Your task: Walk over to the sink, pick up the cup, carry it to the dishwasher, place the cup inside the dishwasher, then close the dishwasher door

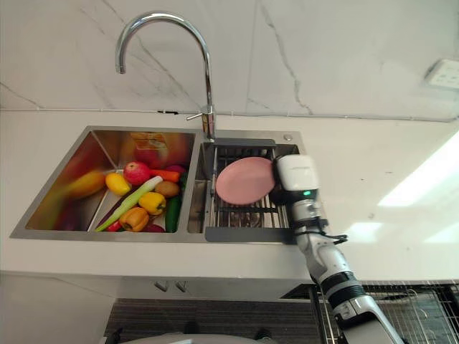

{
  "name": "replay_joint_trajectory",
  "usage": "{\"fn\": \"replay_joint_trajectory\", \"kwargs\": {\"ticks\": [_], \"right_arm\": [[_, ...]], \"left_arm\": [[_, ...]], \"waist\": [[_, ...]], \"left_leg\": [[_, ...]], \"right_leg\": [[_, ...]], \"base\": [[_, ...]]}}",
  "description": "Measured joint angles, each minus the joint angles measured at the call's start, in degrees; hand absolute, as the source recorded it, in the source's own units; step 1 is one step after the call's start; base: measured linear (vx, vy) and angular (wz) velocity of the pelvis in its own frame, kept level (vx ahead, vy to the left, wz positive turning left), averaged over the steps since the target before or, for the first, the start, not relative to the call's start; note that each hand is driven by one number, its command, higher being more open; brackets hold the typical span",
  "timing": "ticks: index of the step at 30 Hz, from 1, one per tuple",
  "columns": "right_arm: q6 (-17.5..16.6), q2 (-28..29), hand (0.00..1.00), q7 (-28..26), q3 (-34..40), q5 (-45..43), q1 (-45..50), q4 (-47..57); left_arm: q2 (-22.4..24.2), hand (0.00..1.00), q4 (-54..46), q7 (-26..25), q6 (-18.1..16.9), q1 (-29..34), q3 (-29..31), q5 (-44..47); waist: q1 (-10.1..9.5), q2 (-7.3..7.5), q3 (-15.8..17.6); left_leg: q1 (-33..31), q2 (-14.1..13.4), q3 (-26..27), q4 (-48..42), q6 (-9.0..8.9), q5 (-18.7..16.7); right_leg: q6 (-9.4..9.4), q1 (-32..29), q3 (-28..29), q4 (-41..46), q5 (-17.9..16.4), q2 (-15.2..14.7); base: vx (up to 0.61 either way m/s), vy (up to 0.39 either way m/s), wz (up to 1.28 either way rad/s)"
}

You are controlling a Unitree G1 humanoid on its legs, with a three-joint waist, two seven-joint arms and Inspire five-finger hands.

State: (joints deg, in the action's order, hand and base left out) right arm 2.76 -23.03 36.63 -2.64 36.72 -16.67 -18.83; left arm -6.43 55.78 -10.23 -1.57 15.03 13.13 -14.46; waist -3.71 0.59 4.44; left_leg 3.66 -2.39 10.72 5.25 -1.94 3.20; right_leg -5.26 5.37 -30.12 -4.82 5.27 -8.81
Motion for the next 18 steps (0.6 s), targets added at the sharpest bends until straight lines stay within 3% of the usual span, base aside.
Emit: {"fn": "replay_joint_trajectory", "kwargs": {"ticks": [1, 2, 5, 8, 12, 15, 18], "right_arm": [[0.2, 0.3, 0.0, 0.8, 1.6, -1.5, -0.5, 0.0], [1.1, 0.9, 1.0, 3.4, 6.5, -6.1, -2.7, 0.0], [2.4, 0.9, 1.0, 9.1, 14.1, -15.4, -5.5, 0.9], [2.1, 1.1, 1.0, 12.9, 17.1, -26.8, -6.3, 3.9], [1.4, 4.5, 1.0, 15.3, 22.6, -33.4, -8.0, 5.6], [0.7, 7.8, 1.0, 12.3, 24.5, -33.5, -7.3, 9.4], [-1.1, 8.3, 1.0, 2.6, 23.1, -32.4, -4.3, 15.5]], "left_arm": [[0.1, 1.0, 0.0, -0.1, 0.0, 0.1, 0.0, 0.0], [0.3, 1.0, 0.0, -0.5, 0.0, 0.3, 0.0, 0.2], [0.5, 1.0, 0.0, -1.2, 0.0, 0.5, -0.2, 1.4], [0.6, 1.0, -0.4, -2.2, 0.0, 0.1, -1.9, 2.2], [0.9, 1.0, -0.4, -2.6, 0.0, -0.3, -2.2, 4.3], [1.0, 1.0, -0.3, -2.7, 0.3, -0.1, -2.2, 4.3], [1.2, 1.0, -0.3, -2.7, 0.5, 0.0, -2.1, 4.2]], "waist": [[-0.05, -0.03, 0.0], [-0.07, -0.08, 0.0], [-0.08, -0.06, 0.0], [-0.13, -0.08, 0.0], [-0.22, -0.27, 0.0], [-0.23, -0.41, 0.0], [-0.15, -0.65, 0.0]], "left_leg": [[0.0, 0.1, 0.0, -0.1, 0.05, 0.1], [0.1, 0.2, -0.1, -0.3, 0.09, 0.1], [1.3, 0.4, -0.4, -0.3, 0.04, 0.0], [1.8, 0.1, -0.4, -0.3, -0.24, -0.2], [1.9, -0.3, -0.4, -0.3, -0.13, -0.8], [2.2, -0.3, 0.0, -0.1, -0.55, -1.1], [2.4, -0.6, 0.7, 0.0, -0.33, -1.3]], "right_leg": [[0.04, 0.0, 0.0, 0.0, 0.0, 0.0], [0.04, 0.1, 0.0, 0.0, 0.0, -0.2], [0.03, 1.6, 0.0, 0.0, 0.0, -0.4], [0.03, 2.0, 0.1, 0.0, 0.0, -0.2], [0.02, 2.0, 0.2, 0.0, 0.0, 0.2], [0.13, 2.2, 0.7, 0.0, -0.1, 0.2], [0.19, 2.2, 1.1, 0.0, -0.5, 0.4]], "base": [[0.15, 0.033, 0.06], [0.11, 0.018, 0.04], [0.11, 0.016, 0.05], [0.04, 0.004, 0.0], [-0.04, -0.007, -0.01], [-0.08, 0.0, -0.09], [-0.07, -0.012, -0.09]]}}
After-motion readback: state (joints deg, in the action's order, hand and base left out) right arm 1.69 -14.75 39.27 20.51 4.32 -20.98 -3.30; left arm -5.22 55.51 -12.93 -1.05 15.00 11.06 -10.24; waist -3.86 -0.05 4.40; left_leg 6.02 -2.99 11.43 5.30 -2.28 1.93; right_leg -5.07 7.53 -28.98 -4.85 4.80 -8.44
